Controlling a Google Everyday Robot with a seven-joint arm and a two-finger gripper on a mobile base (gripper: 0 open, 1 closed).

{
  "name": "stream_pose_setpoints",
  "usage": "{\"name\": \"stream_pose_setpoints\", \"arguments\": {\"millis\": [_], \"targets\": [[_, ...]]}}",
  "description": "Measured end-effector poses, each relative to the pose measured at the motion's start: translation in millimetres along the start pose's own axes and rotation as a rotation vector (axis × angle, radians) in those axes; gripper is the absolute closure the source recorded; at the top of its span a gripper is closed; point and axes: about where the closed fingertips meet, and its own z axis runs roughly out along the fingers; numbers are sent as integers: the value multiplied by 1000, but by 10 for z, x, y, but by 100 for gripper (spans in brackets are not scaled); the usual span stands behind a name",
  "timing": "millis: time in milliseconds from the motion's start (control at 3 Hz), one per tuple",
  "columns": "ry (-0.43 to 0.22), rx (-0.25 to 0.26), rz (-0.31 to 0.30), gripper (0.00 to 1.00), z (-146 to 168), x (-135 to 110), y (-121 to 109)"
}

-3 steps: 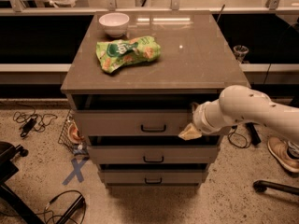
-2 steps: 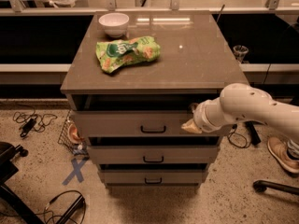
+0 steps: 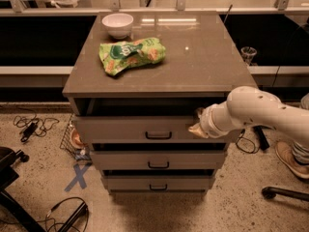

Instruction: Open top drawer

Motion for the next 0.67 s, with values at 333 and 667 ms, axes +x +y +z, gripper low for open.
{"name": "stream_pose_setpoints", "arguments": {"millis": [333,667], "targets": [[0,0,0,100,0,0,0],[0,0,0,100,-13,-7,-3]]}}
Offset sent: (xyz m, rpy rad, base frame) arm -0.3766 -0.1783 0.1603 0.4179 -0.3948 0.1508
